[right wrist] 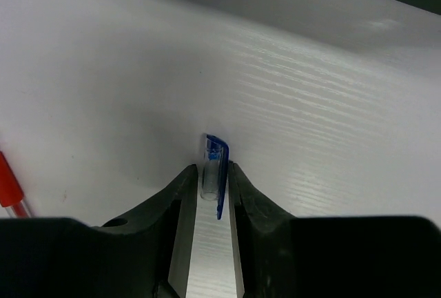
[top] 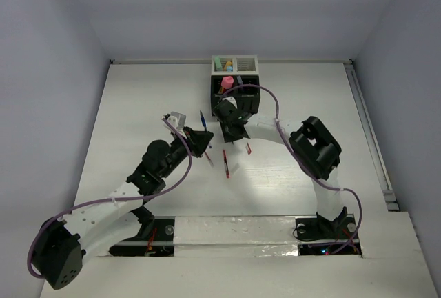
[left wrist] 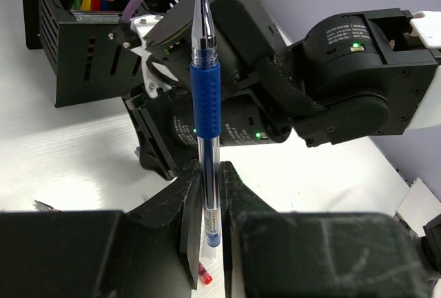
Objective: Sort the stationery into containers
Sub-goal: Move the pen cap to the center of the board, then pick up the pen cap from the center of the board.
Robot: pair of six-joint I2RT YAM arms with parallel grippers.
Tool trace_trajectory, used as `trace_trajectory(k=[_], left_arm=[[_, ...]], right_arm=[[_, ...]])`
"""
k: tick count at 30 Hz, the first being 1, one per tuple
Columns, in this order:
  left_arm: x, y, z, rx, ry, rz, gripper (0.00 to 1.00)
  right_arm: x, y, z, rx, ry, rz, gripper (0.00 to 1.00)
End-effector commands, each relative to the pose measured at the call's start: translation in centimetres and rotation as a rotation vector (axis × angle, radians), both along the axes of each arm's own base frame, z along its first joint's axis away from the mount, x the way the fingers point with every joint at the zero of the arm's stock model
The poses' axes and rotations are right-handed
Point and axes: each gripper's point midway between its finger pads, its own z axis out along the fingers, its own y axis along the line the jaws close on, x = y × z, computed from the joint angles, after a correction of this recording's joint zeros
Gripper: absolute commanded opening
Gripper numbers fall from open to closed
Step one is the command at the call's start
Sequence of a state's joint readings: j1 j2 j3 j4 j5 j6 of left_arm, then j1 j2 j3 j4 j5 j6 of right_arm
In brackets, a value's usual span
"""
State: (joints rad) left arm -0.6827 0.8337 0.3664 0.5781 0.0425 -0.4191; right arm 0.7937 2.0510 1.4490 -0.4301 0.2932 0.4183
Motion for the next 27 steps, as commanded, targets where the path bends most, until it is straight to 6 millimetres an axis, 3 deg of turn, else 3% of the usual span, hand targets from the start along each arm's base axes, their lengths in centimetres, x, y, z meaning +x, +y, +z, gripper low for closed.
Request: trace_trajectory(k=[1,6,10,15,18,19,21,25,27], left_arm=[[0.1,0.5,1.6,-0.030,-0.060,0.017,0.00],[0.0,0.6,1.6,-0.029,-0.063,0.021,0.00],[0.0,0.6,1.8,-0.032,-0.066,0.023,0.00],[0.1,0.7,1.7,-0.031,-0.065,0.026,0.00],[-0.1,0.2,1.6,-0.039,-0.063,0.003,0.00],[-0.1,-0.1,1.1,-0.033,-0.052,-0.011,0.00],[-0.2,-0.7,1.1,-0.045,-0.056,-0.042,0.00],[-0.2,-2.5,-0.7,-0.025,-0.008,-0.120,0.00],[-0.2,-3.0,-0.7,-0.036,-0.009,-0.141,0.00]], right_arm=[[-1.2,-1.7,-1.9,-0.134,0.055,-0.006,0.30],[-1.3,-2.0,-3.1,-0.158,0.075,-0.012,0.20],[-1.0,-1.9,-3.3,-0.146,0.055,-0.019,0.02],[-0.3,-1.5,-0.8,-0.062,-0.037,-0.038,0.00],[0.1,-1.4,3.1,0.047,-0.154,-0.047,0.00],[0.6,-0.8,6.5,0.133,-0.229,-0.049,0.00],[0.0,-1.3,8.2,0.181,-0.262,-0.056,0.00],[-0.3,-1.1,15.7,0.397,-0.428,-0.060,0.00],[-0.8,-1.6,19.2,0.495,-0.513,-0.061,0.00]])
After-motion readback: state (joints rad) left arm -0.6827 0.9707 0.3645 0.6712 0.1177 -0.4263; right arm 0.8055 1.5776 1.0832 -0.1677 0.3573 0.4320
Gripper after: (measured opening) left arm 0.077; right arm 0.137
